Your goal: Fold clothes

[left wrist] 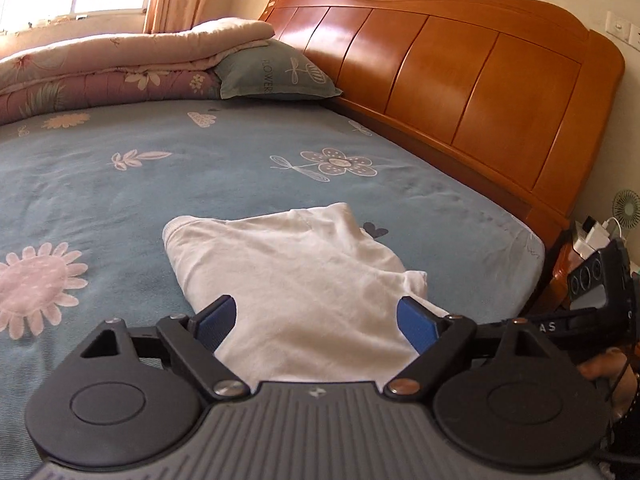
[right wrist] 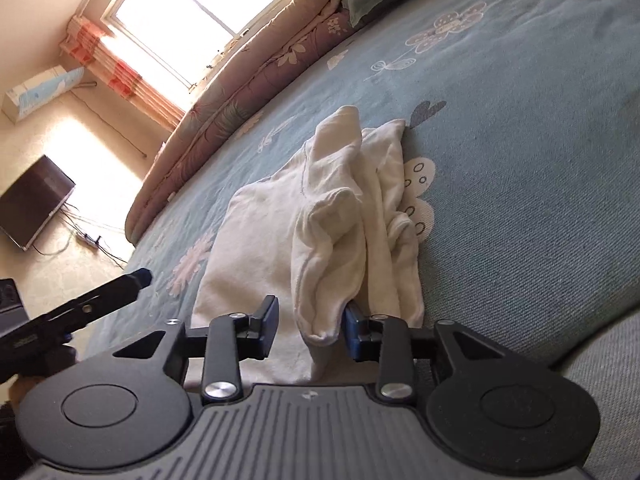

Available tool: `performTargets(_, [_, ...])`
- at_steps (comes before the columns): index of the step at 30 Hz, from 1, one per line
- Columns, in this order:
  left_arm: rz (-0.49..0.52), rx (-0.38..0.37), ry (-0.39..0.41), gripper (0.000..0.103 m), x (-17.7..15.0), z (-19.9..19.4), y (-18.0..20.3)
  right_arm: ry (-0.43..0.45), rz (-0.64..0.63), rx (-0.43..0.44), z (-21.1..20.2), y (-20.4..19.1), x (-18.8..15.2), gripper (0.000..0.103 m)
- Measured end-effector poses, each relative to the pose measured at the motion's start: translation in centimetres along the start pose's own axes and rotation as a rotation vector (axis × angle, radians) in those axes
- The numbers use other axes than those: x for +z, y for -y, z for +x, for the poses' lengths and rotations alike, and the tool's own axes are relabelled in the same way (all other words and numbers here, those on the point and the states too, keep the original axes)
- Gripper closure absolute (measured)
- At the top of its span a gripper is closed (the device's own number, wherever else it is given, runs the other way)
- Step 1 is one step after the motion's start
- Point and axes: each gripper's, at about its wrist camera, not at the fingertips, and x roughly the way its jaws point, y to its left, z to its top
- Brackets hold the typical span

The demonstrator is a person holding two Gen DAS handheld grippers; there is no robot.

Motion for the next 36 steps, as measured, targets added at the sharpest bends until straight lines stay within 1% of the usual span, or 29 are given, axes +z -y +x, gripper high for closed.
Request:
performTargets(1, [-0.022, -0.009, -0.006, 0.015, 0.1, 0.6, -0.1, -0.003, 0.021, 0.013, 0.2, 0.4, 0.1, 0.053])
performTargets(4, [-0.074, -0.055, -0.022, 0.015, -0.2, 1.9, -0.7, -0.010, 0.045, 0.039, 0.7, 1.0, 0.7, 0.052])
performTargets(6, [-0.095, -0.068, -0.041, 0.015, -0.5, 2.4, -1.2, -0.016, 0.049, 0.052, 1.2, 1.3, 1.3, 0.051])
performTargets(8, [-0.114, -0.068, -0.055, 0.015, -0.7, 2.8, -1.7, -0.022, 0.053, 0.065, 1.6, 1.5, 1.9, 0.049])
performTargets(14, [-0.171, -0.080, -0.051, 0.015, -0.7, 3.4, -2.8, -0.039, 0.065, 0.104, 2.9, 2.2, 3.8, 0.046])
performTargets(19, [-0.195, -0.080, -0.060, 0.015, -0.5, 3.9, -3.2, -0.034, 0.059, 0.133, 3.8, 2.3, 5.7, 0.043])
performTargets(24, [-0.208, -0.074, -0.060, 0.015, -0.3, 4.2, -3.4, -0.055, 0.046, 0.128, 5.4, 2.3, 7.2, 0.042])
performTargets(25, [-0.209, -0.071, -0.060, 0.015, -0.3, 4.2, -3.4, -0.062, 0.038, 0.123, 5.7, 2.2, 7.3, 0.047])
performTargets(26, [-0.207, -0.067, -0.060, 0.015, -0.2, 4.2, -3.3, -0.069, 0.013, 0.099, 5.9, 1.9, 7.4, 0.054])
performTargets(27, [-0.201, -0.064, -0.058, 0.015, -0.1, 4.2, -3.2, -0.075, -0.022, 0.063, 6.0, 1.5, 7.4, 0.078])
performTargets(29, [-0.177, -0.064, -0.053, 0.015, 0.2, 4.1, -2.8, -0.066, -0.063, 0.038, 5.8, 0.8, 7.3, 0.082])
performTargets(32, [-0.124, -0.080, -0.042, 0.015, 1.0, 4.2, -2.2, -0.030, -0.106, 0.008, 4.9, -0.2, 7.5, 0.083])
performTargets(34, [-0.088, -0.088, -0.038, 0.015, 1.5, 4.6, -2.0, -0.008, -0.106, -0.016, 4.2, -0.3, 7.7, 0.084])
performTargets(36, [-0.092, -0.091, -0.053, 0.015, 1.6, 5.8, -2.2, 0.002, -0.103, -0.040, 4.0, -0.1, 7.6, 0.083])
